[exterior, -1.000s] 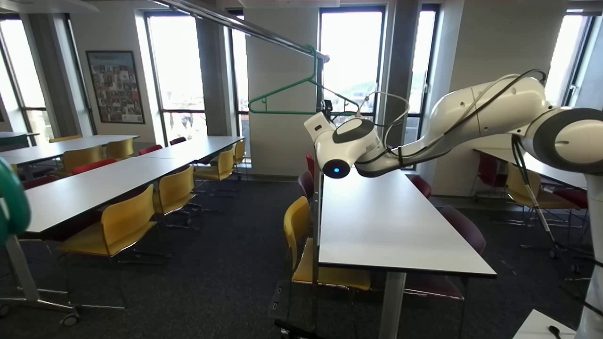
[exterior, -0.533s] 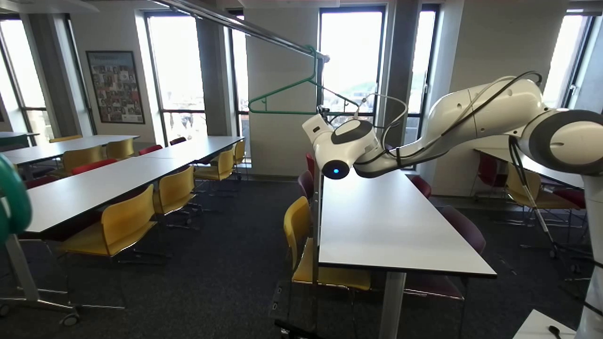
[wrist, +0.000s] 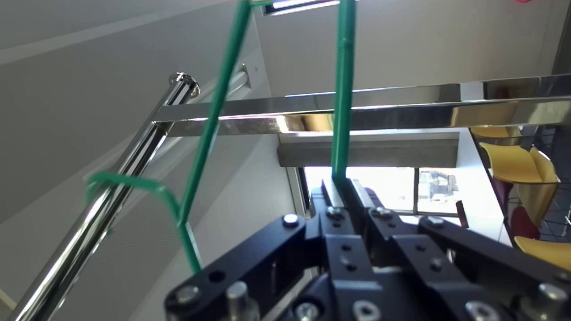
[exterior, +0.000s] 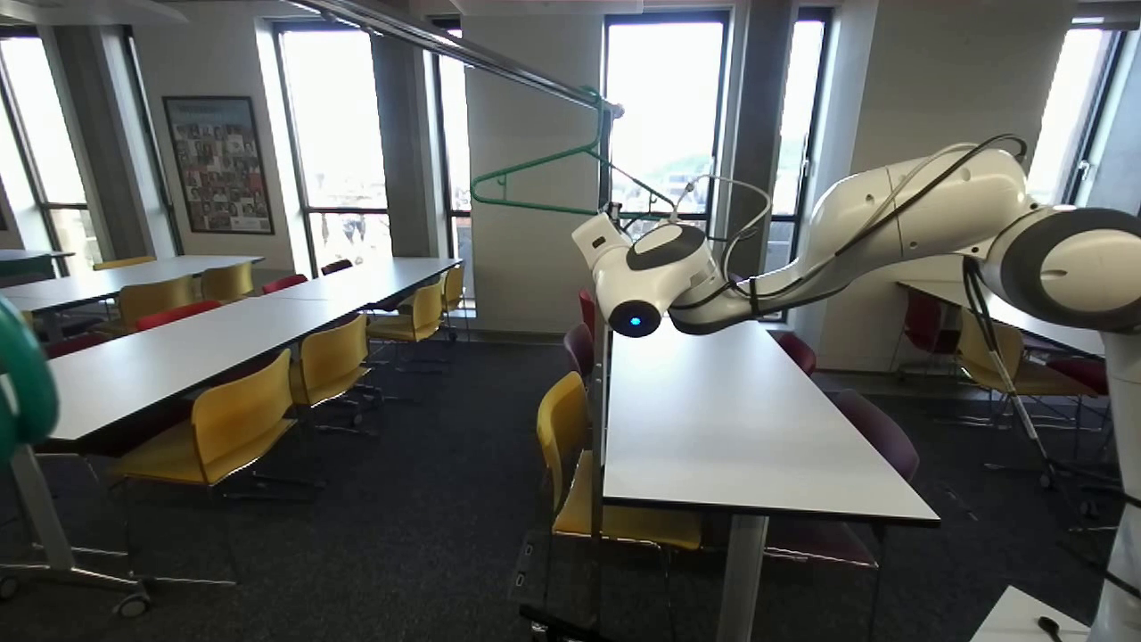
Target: Put one green hanger on the table
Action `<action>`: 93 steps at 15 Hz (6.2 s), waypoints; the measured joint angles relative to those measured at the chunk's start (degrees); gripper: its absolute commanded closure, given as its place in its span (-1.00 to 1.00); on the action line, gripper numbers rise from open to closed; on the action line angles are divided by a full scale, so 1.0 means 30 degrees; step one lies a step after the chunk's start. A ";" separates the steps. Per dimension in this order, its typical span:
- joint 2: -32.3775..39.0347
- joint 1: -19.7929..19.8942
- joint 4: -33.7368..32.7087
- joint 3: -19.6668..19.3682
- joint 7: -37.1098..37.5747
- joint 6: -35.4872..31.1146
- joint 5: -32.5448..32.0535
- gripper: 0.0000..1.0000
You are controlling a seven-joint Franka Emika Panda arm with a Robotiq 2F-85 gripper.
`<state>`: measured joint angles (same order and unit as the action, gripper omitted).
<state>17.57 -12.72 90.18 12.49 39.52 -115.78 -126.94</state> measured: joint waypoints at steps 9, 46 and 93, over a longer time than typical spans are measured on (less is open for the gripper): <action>0.0002 0.0000 -0.0001 -0.0003 0.0007 -0.0001 0.0000 -0.27; -0.1253 -0.0127 0.0043 0.0276 -0.0716 -0.0829 0.0650 0.95; -0.9751 0.3387 1.4669 -0.2177 0.1564 -0.4254 2.5858 0.95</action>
<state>-11.68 -2.56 134.18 5.96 44.21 -128.54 -49.37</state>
